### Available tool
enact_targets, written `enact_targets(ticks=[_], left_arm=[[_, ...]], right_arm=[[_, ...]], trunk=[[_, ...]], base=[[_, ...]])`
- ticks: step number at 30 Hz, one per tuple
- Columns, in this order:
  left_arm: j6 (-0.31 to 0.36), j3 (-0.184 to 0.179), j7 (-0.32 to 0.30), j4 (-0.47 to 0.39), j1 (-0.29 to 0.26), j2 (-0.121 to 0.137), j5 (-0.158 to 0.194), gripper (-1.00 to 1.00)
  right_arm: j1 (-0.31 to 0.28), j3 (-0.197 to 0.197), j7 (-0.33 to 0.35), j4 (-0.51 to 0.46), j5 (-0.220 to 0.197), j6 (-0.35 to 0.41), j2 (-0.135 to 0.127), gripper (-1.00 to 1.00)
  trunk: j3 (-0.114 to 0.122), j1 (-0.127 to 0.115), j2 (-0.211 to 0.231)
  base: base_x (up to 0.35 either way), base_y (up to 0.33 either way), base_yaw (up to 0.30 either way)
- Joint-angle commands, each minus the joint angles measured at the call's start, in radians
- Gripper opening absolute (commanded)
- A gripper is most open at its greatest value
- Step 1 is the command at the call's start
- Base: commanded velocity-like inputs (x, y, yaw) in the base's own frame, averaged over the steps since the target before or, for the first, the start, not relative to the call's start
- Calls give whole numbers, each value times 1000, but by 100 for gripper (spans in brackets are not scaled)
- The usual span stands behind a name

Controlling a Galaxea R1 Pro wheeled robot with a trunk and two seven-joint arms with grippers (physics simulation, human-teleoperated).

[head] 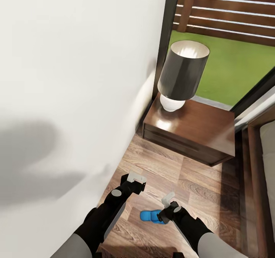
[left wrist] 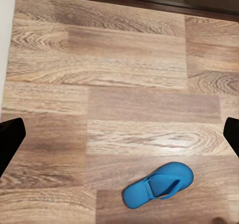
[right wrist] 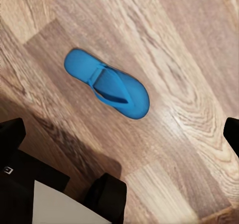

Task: In the bedroom, move the book from the bed onto either nightstand, and place the two sandals side by side next to the bed.

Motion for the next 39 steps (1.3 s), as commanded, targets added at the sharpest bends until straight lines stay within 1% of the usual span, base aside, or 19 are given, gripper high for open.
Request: enact_targets(ticks=[1, 9, 15, 21, 25, 28, 29, 31, 34, 35, 39], left_arm=[[5, -2, 5, -1, 0, 0, 7, 100], [5, -2, 5, -1, 0, 0, 7, 100], [5, -3, 5, -1, 1, 0, 7, 100], [5, -4, 5, -1, 1, 0, 7, 100], [5, -4, 5, -1, 1, 0, 7, 100], [5, -4, 5, -1, 1, 0, 7, 100], [5, -4, 5, -1, 1, 0, 7, 100], [5, -4, 5, -2, 1, 0, 8, 100], [5, -4, 5, -2, 1, 0, 8, 100], [5, -4, 5, -2, 1, 0, 8, 100], [5, -4, 5, -2, 1, 0, 8, 100]], right_arm=[[0, 0, 5, -3, 10, 7, 0, 100], [-1, -3, 10, -7, 10, 11, 4, 100], [-3, -3, 16, -14, 13, 54, 14, 100], [-3, -3, 17, -16, 30, 71, 22, 100], [-3, -2, 19, -17, 49, 78, 25, 100], [-3, 7, 21, -17, 71, 81, 26, 100], [-3, 7, 21, -17, 71, 81, 26, 100], [-3, 24, 21, -17, 98, 83, 27, 100], [-3, 54, 23, -18, 152, 85, 28, 100], [-3, 54, 23, -18, 152, 85, 28, 100], [-4, 75, 25, -18, 219, 103, 36, 100]], trunk=[[-2, 0, 0], [-15, 0, 0], [-25, 0, 0], [-32, 0, 0], [-34, 0, 0], [-35, 0, 0], [-35, 0, 0], [-35, 0, 0], [-36, 0, 0], [-36, 0, 0], [-36, 0, 0]], base=[[0, 0, 0], [0, 0, 0], [0, 0, 1], [0, 0, 12], [0, 0, 6], [0, 0, 3], [0, 0, 2], [0, 0, 1], [0, 0, 0], [0, 0, 0], [0, 0, 0]])
